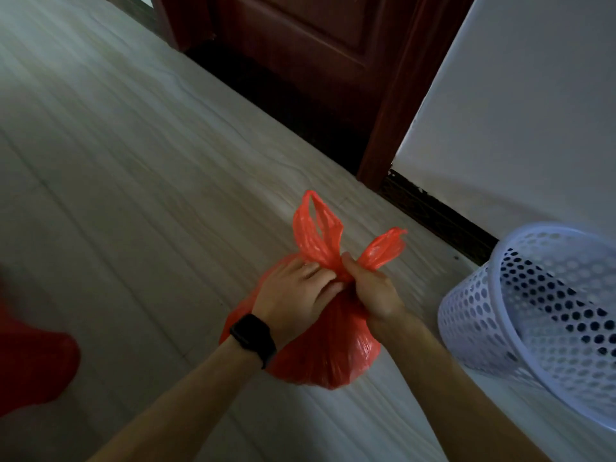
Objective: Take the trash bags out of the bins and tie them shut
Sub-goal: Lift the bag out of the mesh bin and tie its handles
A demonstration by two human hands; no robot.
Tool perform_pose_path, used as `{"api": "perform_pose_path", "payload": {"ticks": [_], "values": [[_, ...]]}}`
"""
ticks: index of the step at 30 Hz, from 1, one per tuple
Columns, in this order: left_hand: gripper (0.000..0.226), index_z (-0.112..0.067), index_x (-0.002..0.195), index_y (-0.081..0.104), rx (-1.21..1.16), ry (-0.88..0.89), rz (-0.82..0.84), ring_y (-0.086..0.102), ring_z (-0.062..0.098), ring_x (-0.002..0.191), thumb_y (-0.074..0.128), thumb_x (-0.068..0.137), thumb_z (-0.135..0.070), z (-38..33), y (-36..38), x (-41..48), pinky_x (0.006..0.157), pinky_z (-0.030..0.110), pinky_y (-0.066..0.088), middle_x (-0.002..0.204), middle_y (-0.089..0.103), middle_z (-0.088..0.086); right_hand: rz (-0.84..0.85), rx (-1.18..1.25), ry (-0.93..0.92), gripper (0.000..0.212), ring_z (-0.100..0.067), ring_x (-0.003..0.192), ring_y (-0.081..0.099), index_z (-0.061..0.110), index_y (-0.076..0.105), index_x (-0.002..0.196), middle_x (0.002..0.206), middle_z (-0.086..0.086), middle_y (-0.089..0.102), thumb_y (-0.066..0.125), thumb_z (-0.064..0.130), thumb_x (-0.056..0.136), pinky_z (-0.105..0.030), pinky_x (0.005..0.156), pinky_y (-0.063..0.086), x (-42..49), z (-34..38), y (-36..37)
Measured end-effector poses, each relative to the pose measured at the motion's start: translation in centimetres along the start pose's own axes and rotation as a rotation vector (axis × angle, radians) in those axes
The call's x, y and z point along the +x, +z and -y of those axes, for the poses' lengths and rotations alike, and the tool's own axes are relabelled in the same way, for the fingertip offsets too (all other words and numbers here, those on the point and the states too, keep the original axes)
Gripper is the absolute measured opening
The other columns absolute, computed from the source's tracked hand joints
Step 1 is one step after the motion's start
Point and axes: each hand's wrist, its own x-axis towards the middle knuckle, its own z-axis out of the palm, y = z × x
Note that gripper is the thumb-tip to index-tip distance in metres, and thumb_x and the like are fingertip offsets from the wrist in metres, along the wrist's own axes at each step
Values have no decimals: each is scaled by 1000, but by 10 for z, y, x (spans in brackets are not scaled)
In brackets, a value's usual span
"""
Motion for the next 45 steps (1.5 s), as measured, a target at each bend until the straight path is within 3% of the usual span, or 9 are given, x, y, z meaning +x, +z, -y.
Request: {"api": "perform_pose_path", "payload": {"ticks": [8, 11, 13, 22, 32, 36, 40, 42, 45], "values": [[27, -21, 94, 76, -512, -361, 195, 63, -1, 92, 70, 82, -44, 21, -7, 11, 81, 11, 44, 93, 74, -10, 298, 155, 87, 30, -10, 49, 46, 14, 67, 73, 60, -2, 52, 58, 33, 95, -18, 48, 38, 12, 3, -16], [17, -18, 94, 76, -746, -565, 448, 66, 9, 97, 75, 84, -32, 36, -3, 24, 91, 24, 46, 98, 74, -3, 446, 168, 17, 22, -25, 69, 52, 1, 73, 85, 80, -22, 64, 71, 22, 82, -26, 75, 45, 12, 2, -28], [12, -12, 92, 75, -944, -650, 559, 65, 11, 93, 74, 84, -21, 38, -4, 34, 93, 30, 48, 95, 73, 4, 490, 112, -16, 48, -36, 89, 53, -16, 62, 110, 109, -42, 59, 78, 19, 81, -40, 93, 45, 16, -1, -33], [19, -30, 72, 73, -1018, -707, 659, 59, 11, 87, 73, 64, -47, 38, -5, 51, 88, 32, 40, 82, 68, -7, 220, -246, -289, 18, -5, 73, 70, 3, 76, 93, 81, 0, 76, 83, 5, 76, -11, 64, 50, 11, 2, -32], [16, -33, 74, 72, -1054, -616, 621, 60, 0, 81, 70, 87, -24, 39, -4, 45, 80, 20, 41, 79, 68, -14, 125, -584, -435, 20, -17, 86, 73, 22, 75, 84, 85, -2, 75, 86, 34, 72, -41, 82, 58, 18, 0, -41], [8, -23, 82, 70, -1016, -597, 614, 59, -6, 73, 68, 90, -20, 36, -4, 46, 74, 15, 41, 74, 68, -16, 30, -804, -547, 21, 6, 62, 60, 16, 69, 76, 67, 4, 66, 81, 33, 79, -13, 57, 46, 18, 0, -40], [17, -22, 83, 68, -1034, -690, 572, 57, 10, 63, 66, 87, -38, 37, -7, 47, 62, 22, 43, 72, 63, -7, -88, -866, -695, 13, 8, 62, 52, 4, 69, 88, 69, 15, 55, 60, 14, 90, 1, 67, 39, 25, -13, -33], [11, -24, 89, 63, -972, -672, 582, 49, 8, 53, 62, 94, -35, 37, -9, 46, 53, 20, 36, 58, 55, -14, -94, -751, -634, 16, 6, 60, 60, 1, 63, 93, 65, 9, 64, 48, 5, 96, -25, 91, 55, 30, -18, -31], [10, -29, 100, 67, -943, -679, 639, 45, 2, 51, 58, 97, -33, 35, -14, 45, 49, 12, 34, 48, 52, -16, -152, -751, -702, 24, -15, 66, 68, 10, 65, 81, 67, -1, 71, 54, 29, 88, -36, 68, 56, 25, -17, -21]]}}
